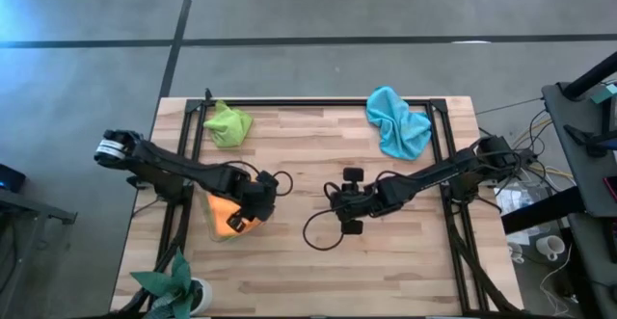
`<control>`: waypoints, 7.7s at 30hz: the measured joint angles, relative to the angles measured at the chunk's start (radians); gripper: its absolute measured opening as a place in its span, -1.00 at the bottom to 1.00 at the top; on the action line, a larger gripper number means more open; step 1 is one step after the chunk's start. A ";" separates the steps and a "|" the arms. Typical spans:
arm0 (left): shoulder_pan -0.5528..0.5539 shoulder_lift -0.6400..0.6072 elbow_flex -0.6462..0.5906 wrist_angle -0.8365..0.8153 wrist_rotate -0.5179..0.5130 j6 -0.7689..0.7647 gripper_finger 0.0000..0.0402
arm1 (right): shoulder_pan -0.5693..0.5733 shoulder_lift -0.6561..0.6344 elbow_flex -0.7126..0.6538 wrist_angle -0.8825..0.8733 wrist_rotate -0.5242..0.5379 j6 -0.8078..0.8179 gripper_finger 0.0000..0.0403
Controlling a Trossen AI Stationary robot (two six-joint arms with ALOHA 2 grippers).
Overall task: Fold microfiber towels
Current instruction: Put the folded orange microfiber towel into the transparent bin, then fold the blue microfiber towel on the table
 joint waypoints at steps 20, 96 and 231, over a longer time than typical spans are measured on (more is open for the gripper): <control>-0.071 -0.059 0.025 -0.128 -0.052 -0.129 -0.56 | -0.026 0.000 -0.006 0.003 -0.003 0.014 -0.39; 0.049 -0.440 -0.262 0.128 -0.264 -1.013 -0.46 | -0.210 -0.132 0.036 -0.200 0.024 -0.006 -0.15; 0.058 0.479 0.062 1.510 -0.716 -0.208 0.14 | -0.297 -0.270 0.080 -0.230 -0.158 0.348 -0.96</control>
